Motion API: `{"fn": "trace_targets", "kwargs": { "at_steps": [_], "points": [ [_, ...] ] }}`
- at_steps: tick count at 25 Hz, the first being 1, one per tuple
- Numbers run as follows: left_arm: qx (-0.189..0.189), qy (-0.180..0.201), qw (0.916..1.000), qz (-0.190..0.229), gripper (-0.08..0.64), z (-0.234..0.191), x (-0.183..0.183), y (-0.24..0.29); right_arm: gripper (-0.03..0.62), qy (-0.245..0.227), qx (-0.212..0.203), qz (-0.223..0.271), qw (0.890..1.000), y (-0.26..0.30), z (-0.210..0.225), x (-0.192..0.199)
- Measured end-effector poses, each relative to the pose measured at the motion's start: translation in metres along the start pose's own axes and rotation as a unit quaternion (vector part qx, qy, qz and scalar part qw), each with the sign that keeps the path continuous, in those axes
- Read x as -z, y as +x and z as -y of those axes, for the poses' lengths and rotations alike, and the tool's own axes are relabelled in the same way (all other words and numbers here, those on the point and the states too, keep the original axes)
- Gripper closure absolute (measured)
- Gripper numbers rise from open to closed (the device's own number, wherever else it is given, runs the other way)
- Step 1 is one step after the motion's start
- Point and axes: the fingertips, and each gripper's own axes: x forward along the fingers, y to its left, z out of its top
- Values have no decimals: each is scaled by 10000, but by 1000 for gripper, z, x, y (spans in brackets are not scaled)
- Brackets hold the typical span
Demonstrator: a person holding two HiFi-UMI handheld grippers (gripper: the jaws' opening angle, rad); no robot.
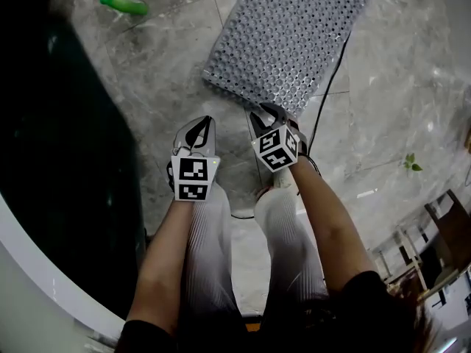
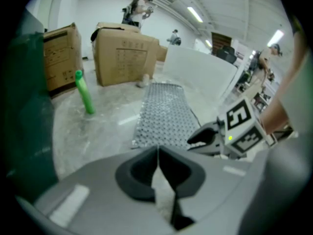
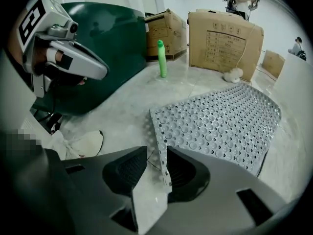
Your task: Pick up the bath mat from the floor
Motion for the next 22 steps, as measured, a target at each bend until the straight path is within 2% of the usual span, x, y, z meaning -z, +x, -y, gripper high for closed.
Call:
{"fn": "trace_targets", "kwargs": {
  "at_steps": [12, 22],
  "points": [
    [42, 196, 9998, 73, 546, -16, 21, 45, 476, -380, 107, -314, 9987, 62, -1, 27],
    [-111, -39, 9999, 80, 546, -34, 38, 58, 484, -744, 294, -742, 9940, 92, 7, 41]
  ]
}}
